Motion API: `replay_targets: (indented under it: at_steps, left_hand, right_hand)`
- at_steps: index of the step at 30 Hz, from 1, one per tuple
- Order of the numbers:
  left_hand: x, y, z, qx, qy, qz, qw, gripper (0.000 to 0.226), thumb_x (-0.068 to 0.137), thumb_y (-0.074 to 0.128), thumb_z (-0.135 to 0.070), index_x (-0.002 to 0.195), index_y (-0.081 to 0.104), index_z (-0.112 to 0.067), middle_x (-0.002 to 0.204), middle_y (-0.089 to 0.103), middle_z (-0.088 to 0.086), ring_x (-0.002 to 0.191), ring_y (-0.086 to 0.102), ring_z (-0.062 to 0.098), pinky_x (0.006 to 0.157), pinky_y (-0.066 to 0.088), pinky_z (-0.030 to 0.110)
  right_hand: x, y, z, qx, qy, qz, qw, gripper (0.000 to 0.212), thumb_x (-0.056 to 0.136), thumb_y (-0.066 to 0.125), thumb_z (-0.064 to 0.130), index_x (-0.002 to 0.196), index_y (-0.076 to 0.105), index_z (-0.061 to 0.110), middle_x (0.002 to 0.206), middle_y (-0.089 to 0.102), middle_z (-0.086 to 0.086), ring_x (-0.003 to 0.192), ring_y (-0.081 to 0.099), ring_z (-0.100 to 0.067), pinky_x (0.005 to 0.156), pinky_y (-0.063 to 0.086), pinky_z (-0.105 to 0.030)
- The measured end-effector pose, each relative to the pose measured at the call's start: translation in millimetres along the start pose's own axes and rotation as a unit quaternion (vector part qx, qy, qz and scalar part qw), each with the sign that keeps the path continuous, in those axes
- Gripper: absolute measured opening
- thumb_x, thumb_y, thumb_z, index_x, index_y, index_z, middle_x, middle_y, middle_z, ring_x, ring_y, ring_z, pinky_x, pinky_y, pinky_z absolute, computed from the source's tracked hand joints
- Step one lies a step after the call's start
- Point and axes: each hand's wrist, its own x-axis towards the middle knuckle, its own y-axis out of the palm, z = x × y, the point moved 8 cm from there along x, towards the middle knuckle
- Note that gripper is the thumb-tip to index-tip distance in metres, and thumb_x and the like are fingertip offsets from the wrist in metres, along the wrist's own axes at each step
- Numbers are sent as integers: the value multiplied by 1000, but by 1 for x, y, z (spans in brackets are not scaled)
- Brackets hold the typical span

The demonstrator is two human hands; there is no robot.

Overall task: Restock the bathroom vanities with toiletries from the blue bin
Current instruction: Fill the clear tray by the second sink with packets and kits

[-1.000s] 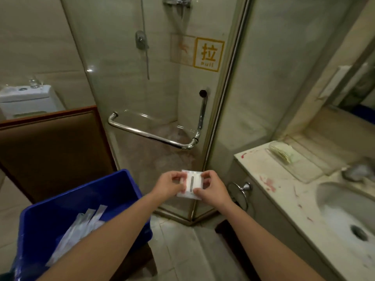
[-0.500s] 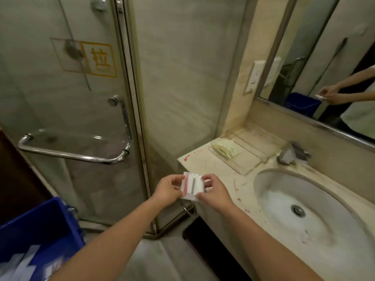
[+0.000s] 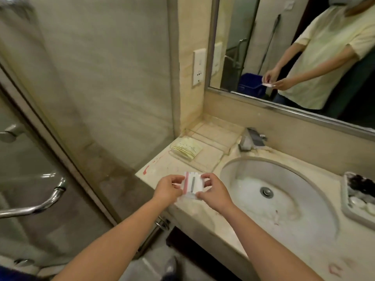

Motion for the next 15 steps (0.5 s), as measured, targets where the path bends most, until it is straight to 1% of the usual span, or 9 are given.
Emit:
replay_targets:
  at_steps: [2,3,6,8,11,13,15]
  left_hand:
    - [23,9,-6,6,1,14,1000,47,80,63,10,119,66,-15,115,65,0,95,66,22,82,58,35]
    - [35,14,-10,9,4,22,1000,46,80,64,9,119,66,-15,115,65,0,95,66,22,84,57,35]
    - [76,25,-22,17,13,46,999,44,79,66,8,118,66,-13,114,67,3,96,66,22,91,55,39]
    - [104,30,-29,24,19,61,998,44,79,65,9,118,66,-12,114,67,4,95,65,22,93,53,39]
    - [143,36,-39,37,26,85,995,44,79,63,9,118,66,-11,115,67,4,88,61,17,93,52,33]
    - [169,41,-46,51,33,103,993,42,80,63,7,118,67,-10,115,67,3,90,61,14,90,51,26]
    - [195,46,-51,76,42,122,989,42,81,61,5,119,67,-10,116,68,2,92,62,13,91,49,23]
  right_hand:
    - [16,-10,-4,1,12,-17,1000,55,70,75,15,115,51,34,97,60,12,78,63,-13,58,49,-27]
    - [26,-14,-6,1,17,-25,1000,54,70,75,15,115,52,34,96,60,12,77,63,-13,59,51,-27]
    - [59,-24,-9,-1,29,-47,998,52,72,74,15,116,53,31,94,59,12,78,62,-14,70,52,-31]
    - [82,-30,-11,-2,39,-63,997,51,73,74,14,117,53,30,94,59,12,80,61,-13,73,51,-31]
    - [115,-35,-13,-7,59,-83,995,51,72,72,15,118,54,29,94,60,10,84,61,-11,77,52,-32]
    - [137,-37,-14,-11,75,-94,993,51,72,72,15,118,54,28,94,59,9,85,61,-12,78,52,-33]
    - [157,-39,-15,-19,87,-106,990,51,72,72,14,118,53,26,92,57,10,83,60,-13,75,52,-32]
